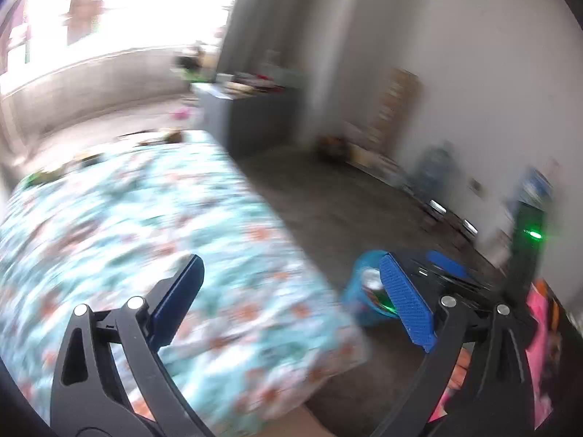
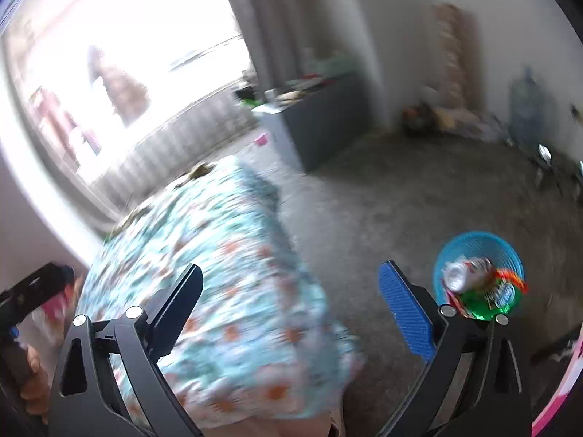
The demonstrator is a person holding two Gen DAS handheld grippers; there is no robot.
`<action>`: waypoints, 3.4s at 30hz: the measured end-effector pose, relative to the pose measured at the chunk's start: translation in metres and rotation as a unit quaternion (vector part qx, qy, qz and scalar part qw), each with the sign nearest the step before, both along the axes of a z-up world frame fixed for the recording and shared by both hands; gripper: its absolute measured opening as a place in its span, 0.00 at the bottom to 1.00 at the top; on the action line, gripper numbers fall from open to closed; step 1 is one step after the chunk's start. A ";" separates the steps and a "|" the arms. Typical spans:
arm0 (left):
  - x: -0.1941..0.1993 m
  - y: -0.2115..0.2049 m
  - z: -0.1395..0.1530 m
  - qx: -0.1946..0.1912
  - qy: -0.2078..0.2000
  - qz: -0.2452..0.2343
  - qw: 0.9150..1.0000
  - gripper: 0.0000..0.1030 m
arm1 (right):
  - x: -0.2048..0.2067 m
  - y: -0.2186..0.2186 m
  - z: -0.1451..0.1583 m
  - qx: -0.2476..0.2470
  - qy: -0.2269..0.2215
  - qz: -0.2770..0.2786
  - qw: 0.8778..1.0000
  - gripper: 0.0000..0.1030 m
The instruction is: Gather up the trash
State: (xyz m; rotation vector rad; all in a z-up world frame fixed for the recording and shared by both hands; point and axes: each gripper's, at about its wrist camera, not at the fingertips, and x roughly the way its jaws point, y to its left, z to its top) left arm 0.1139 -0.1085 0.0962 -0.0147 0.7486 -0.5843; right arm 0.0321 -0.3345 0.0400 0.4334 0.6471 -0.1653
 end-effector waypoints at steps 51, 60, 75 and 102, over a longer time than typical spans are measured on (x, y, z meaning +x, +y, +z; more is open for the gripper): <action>-0.082 0.077 -0.101 0.164 0.043 0.196 0.966 0.91 | -0.054 0.101 -0.039 -0.178 0.140 0.042 0.973 0.94; -0.082 0.073 -0.102 0.167 0.043 0.194 0.966 0.91 | -0.055 0.093 -0.044 -0.171 0.146 0.039 0.974 0.94; -0.079 0.073 -0.107 0.171 0.051 0.190 0.965 0.91 | -0.055 0.092 -0.046 -0.169 0.147 0.040 0.974 0.94; -0.079 0.073 -0.106 0.173 0.052 0.190 0.965 0.91 | -0.055 0.092 -0.045 -0.167 0.144 0.039 0.975 0.94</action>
